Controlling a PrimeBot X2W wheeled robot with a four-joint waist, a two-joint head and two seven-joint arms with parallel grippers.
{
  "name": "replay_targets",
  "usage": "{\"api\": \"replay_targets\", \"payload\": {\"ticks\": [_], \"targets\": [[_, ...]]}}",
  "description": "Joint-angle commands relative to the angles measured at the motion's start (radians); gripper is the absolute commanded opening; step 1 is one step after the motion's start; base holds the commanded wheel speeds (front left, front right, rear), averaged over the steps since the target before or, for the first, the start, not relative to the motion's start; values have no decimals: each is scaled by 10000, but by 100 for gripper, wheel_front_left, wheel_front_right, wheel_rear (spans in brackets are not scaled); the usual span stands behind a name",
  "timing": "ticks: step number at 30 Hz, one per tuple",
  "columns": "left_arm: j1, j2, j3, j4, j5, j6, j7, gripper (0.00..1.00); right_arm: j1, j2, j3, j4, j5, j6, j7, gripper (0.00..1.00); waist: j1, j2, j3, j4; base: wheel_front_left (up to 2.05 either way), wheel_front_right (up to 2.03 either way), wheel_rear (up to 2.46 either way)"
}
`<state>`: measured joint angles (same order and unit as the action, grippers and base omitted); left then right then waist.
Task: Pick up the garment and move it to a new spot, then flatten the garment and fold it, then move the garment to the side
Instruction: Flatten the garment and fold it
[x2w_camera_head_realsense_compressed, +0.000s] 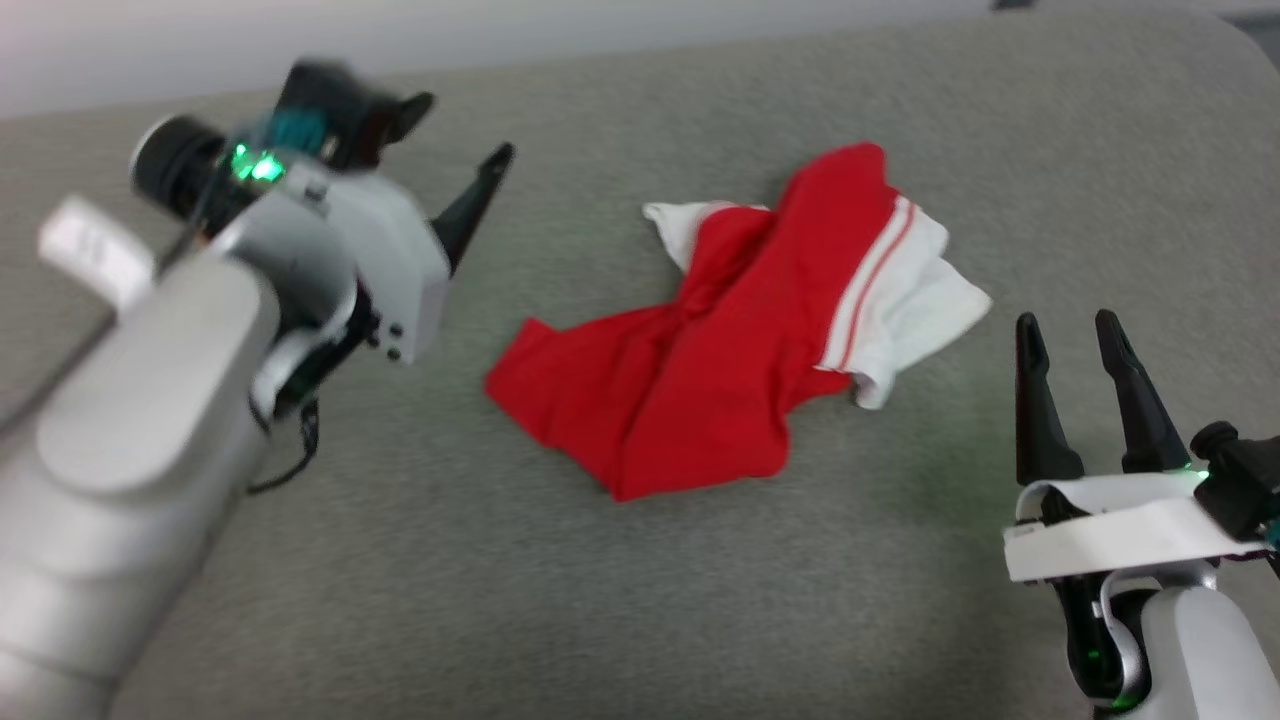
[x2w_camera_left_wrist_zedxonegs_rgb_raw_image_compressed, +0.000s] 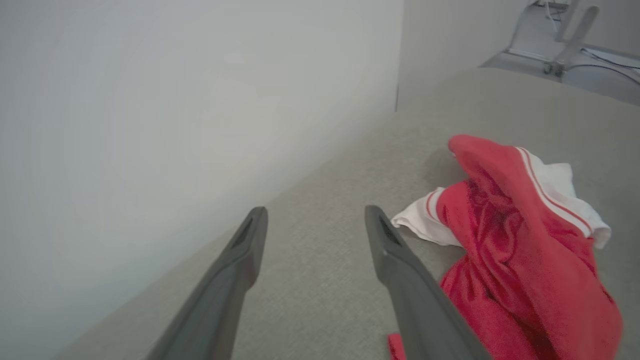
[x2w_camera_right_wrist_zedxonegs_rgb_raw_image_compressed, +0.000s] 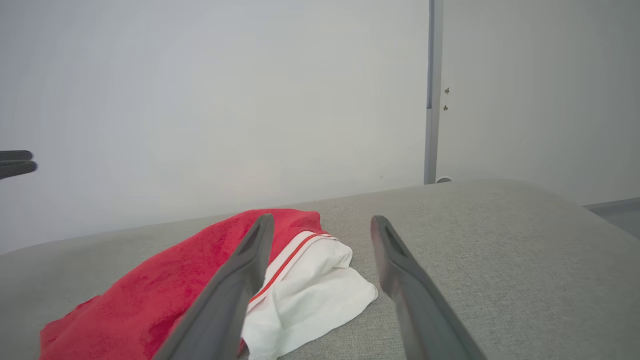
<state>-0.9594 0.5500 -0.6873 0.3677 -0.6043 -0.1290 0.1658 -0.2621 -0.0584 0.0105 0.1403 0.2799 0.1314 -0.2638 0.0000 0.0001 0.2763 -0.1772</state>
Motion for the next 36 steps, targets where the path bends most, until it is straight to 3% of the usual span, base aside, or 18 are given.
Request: {"api": "replay_targets", "payload": {"ticks": [1, 5, 12, 17, 26, 28, 29, 31, 32, 36], "targets": [[-498, 52, -360, 260, -639, -21, 578, 100, -185, 25, 88, 18, 69, -14, -4, 100, 0, -1, 1122, -1205, 0, 0, 0], [-2127, 137, -1509, 1109, -2977, -3, 3255, 100, -470, 87, 367, 27, 388, -14, -4, 100, 0, -1, 1624, -1761, 0, 0, 0], [-3671, 198, -2655, 2238, -4788, -10, 6221, 100, -876, 82, 1055, -16, 1151, -14, -4, 100, 0, -1, 2309, -2722, 0, 0, 0], [-4009, 216, -3129, 2713, -5150, -10, 6496, 100, -1008, 84, 1111, -105, 1346, -14, -4, 100, 0, -1, 2558, -3132, 0, 0, 0], [-4039, 314, -3770, 2946, -5900, -11, 6636, 100, -834, 84, 932, -132, 1331, -14, -4, 100, 0, -1, 2461, -3110, 0, 0, 0], [-4041, 313, -3875, 2938, -6015, -11, 6555, 91, -902, 84, 945, -169, 1304, -14, -4, 100, 0, -1, 2451, -3077, 0, 0, 0], [-4066, 305, -3933, 2920, -6051, -11, 6485, 77, -936, 84, 957, -192, 1299, -14, -4, 100, 0, -1, 2455, -3059, 0, 0, 0], [-4083, 238, -4018, 2965, -6201, -11, 6400, 10, -983, 83, 923, -229, 1257, -14, -4, 100, 0, -1, 2460, -3005, 0, 0, 0], [-4125, 202, -4068, 2931, -6208, -11, 6305, 0, -994, 81, 901, -241, 1233, -14, -4, 100, 0, -1, 2460, -2966, 0, 0, 0], [-4295, 164, -4152, 3046, -6222, -11, 5679, 0, -1006, 80, 732, -238, 1071, -14, -4, 100, 0, -1, 2321, -2681, 0, 0, 0]]}}
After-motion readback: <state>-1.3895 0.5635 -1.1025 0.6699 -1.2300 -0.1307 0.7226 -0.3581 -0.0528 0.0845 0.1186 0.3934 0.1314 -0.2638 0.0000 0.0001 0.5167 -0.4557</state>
